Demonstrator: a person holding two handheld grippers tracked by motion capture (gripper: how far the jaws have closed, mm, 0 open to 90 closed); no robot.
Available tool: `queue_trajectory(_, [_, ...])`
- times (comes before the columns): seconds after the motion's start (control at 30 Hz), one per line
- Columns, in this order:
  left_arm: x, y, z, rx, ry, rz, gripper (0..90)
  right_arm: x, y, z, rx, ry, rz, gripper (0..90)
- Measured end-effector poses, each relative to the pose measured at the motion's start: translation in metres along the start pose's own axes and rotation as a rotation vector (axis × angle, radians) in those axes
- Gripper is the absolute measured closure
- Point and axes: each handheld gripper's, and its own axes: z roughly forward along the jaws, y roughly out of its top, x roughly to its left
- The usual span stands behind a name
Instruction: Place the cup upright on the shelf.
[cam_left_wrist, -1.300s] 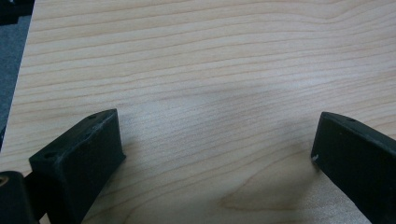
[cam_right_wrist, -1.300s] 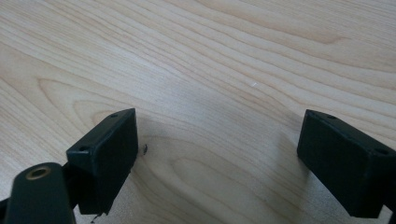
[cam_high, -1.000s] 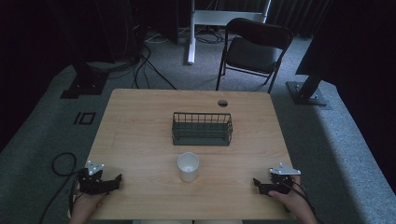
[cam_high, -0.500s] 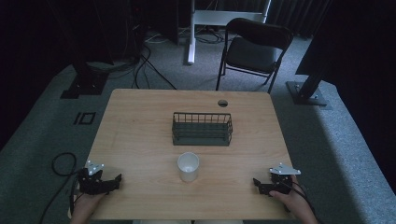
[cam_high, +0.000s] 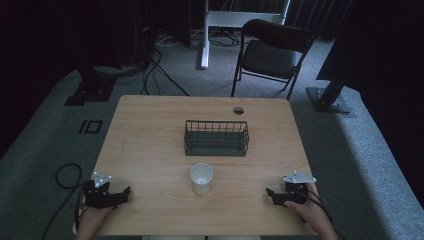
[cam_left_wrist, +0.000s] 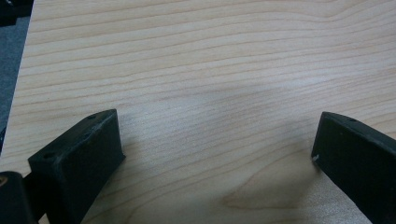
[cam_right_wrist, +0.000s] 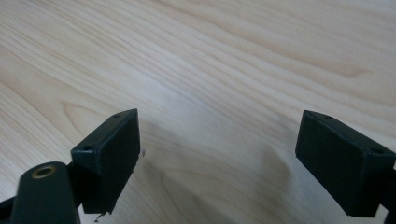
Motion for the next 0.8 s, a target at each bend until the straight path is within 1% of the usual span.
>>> queue_trajectory(0.4, [0.000, 0.000, 0.000, 0.000, 0.000, 0.000, 1.9, 0.014, 0.018, 0.004, -0.028, 0.043, -0.037, 14.0])
queue_trajectory(0.53, [0.000, 0.000, 0.000, 0.000, 0.000, 0.000, 1.9, 0.021, 0.023, 0.008, -0.032, 0.065, -0.054, 14.2])
queue_trajectory(0.67, [0.000, 0.000, 0.000, 0.000, 0.000, 0.000, 1.9, 0.029, 0.029, 0.011, -0.048, 0.087, -0.069, 14.8])
queue_trajectory(0.8, [0.000, 0.000, 0.000, 0.000, 0.000, 0.000, 1.9, 0.037, 0.035, 0.015, -0.055, 0.109, -0.094, 15.0])
